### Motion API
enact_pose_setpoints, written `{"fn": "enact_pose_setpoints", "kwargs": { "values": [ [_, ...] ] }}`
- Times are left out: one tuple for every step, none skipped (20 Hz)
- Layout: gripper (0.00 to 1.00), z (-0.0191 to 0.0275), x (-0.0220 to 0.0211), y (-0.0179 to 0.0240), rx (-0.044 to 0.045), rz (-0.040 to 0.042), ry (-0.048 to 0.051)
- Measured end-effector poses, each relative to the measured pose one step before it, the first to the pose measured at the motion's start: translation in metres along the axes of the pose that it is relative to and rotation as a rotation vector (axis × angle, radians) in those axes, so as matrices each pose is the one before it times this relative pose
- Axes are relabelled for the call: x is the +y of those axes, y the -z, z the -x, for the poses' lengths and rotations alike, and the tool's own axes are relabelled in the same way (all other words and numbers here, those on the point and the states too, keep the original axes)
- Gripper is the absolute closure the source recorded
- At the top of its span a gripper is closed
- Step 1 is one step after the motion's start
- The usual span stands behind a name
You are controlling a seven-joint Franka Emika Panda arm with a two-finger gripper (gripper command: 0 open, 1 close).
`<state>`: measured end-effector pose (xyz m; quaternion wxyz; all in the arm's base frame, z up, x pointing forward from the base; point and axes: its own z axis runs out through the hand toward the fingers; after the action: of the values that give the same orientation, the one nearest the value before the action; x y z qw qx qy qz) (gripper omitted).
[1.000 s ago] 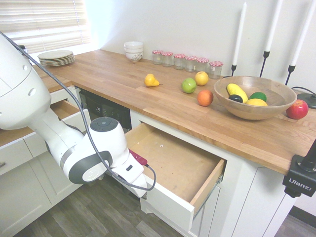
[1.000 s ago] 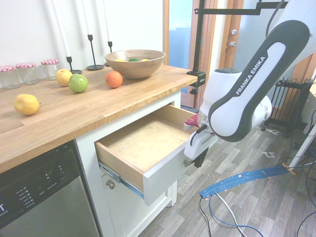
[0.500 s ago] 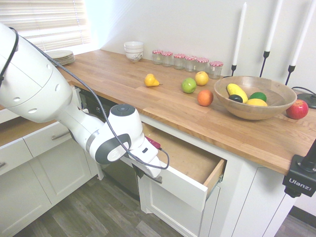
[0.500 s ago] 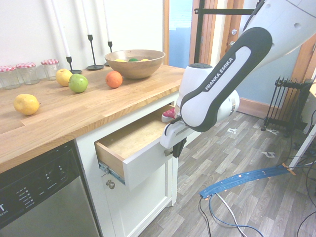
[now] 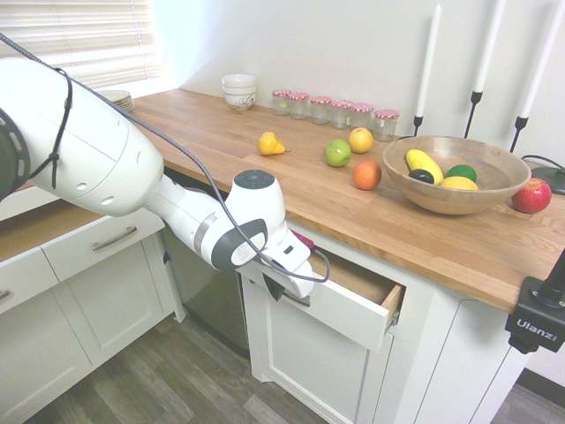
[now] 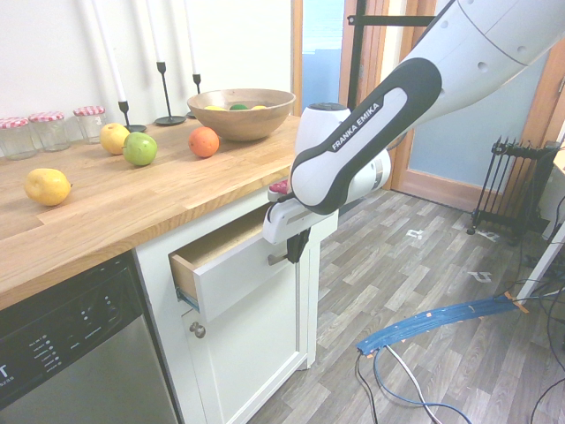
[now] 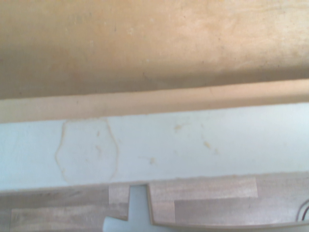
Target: Close the drawer
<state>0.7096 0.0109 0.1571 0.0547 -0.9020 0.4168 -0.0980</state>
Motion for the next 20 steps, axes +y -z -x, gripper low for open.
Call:
{"fn": "enact_pose_setpoints", "kwargs": {
  "values": [
    [1.0, -0.00088, -0.00291, -0.00299, 0.00273, -0.00143, -0.0018],
    [1.0, -0.0007, -0.00304, -0.00272, 0.00216, -0.00088, -0.00149],
    [1.0, -0.00074, -0.00301, -0.00242, 0.00173, -0.00036, -0.00233],
    [1.0, -0.00097, -0.00335, -0.00135, 0.00224, -0.00075, -0.00094],
    [1.0, -0.00104, -0.00293, -0.00081, 0.00263, -0.00159, 0.00036],
    [1.0, -0.00123, -0.00314, -0.0006, 0.00256, -0.00248, -0.00059],
    [1.0, -0.0012, -0.00295, -0.00053, 0.00215, -0.00219, -0.00181],
    [1.0, -0.00112, -0.00268, -0.0007, 0.00111, -0.00069, -0.00168],
    [1.0, -0.00139, -0.00305, -0.00069, 0.00256, -0.00159, -0.00173],
    [1.0, -0.00142, -0.0032, -0.00075, 0.00347, -0.00235, -0.00259],
    [1.0, -0.0013, -0.00308, -0.0006, 0.0024, -0.00137, -0.0021],
    [1.0, -0.0014, -0.0032, -0.00028, 0.00151, -0.0018, -0.0006],
    [1.0, -0.0015, -0.0033, 0.00002, 0.00244, -0.00361, 0.00016],
    [1.0, -0.00145, -0.0032, 0.00047, 0.00223, -0.00379, -0.00024],
    [1.0, -0.00127, -0.00299, 0.00068, 0.00125, -0.00293, -0.00049],
    [1.0, -0.00036, -0.00213, 0.00012, -0.00207, 0.00071, -0.00007],
    [1.0, 0.00043, -0.00139, -0.00048, -0.00283, 0.00185, -0.0004],
    [1.0, 0.00059, -0.00107, -0.0004, -0.00194, 0.00121, -0.0011],
    [1.0, 0.00067, -0.00074, -0.00041, -0.00077, 0.00026, -0.00163],
    [1.0, 0.00041, -0.00067, -0.00019, 0.0, -0.00064, -0.00184]
  ]
}}
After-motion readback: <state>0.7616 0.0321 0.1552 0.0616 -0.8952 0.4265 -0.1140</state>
